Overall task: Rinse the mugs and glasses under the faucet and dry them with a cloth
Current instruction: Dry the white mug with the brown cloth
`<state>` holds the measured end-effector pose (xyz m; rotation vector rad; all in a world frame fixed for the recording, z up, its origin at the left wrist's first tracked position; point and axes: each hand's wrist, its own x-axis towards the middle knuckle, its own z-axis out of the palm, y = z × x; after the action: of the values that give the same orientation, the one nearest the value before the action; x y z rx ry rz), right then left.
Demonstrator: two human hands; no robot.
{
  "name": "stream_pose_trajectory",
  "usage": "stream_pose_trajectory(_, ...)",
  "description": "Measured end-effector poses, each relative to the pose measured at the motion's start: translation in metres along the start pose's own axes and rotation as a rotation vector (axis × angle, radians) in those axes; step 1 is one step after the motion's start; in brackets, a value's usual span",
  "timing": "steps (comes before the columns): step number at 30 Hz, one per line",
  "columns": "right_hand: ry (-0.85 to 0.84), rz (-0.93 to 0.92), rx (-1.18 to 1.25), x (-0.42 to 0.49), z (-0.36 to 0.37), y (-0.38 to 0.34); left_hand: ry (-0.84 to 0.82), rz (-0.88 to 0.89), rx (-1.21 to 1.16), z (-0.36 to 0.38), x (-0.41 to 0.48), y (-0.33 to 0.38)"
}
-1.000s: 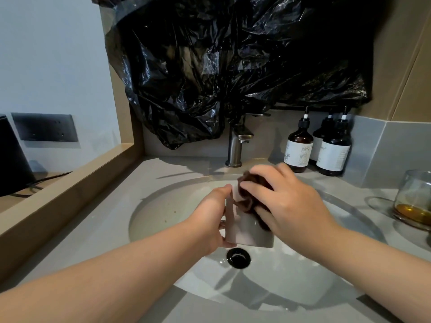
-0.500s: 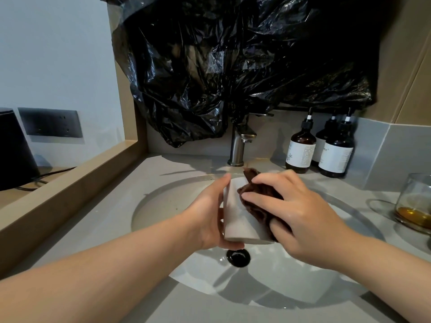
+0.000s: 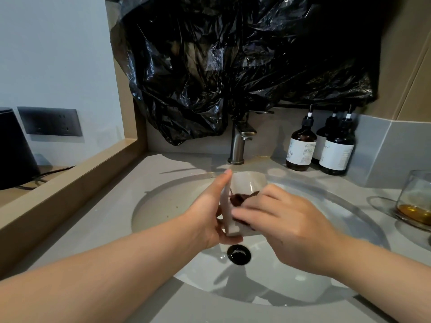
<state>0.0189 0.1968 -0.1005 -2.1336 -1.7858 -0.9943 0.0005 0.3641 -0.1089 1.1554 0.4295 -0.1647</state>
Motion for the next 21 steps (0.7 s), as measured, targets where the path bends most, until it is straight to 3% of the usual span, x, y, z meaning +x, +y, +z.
stream_pose_trajectory(4,0.03,0.155,0.017,0.008,-0.003,0.006,0.008,-0.005,-0.031,0.005,-0.003,0.0)
stream_pose_trajectory(10,-0.203,-0.053,-0.006,-0.001,0.004,-0.007,0.036,0.003,0.002,0.001,-0.005,0.004)
stream_pose_trajectory(17,0.169,0.399,0.236,0.008,-0.004,0.006,-0.06,0.015,0.045,0.002,-0.003,0.001)
stream_pose_trajectory(21,0.251,0.63,0.344,0.012,-0.014,0.008,-0.074,0.004,0.048,0.004,-0.004,-0.001)
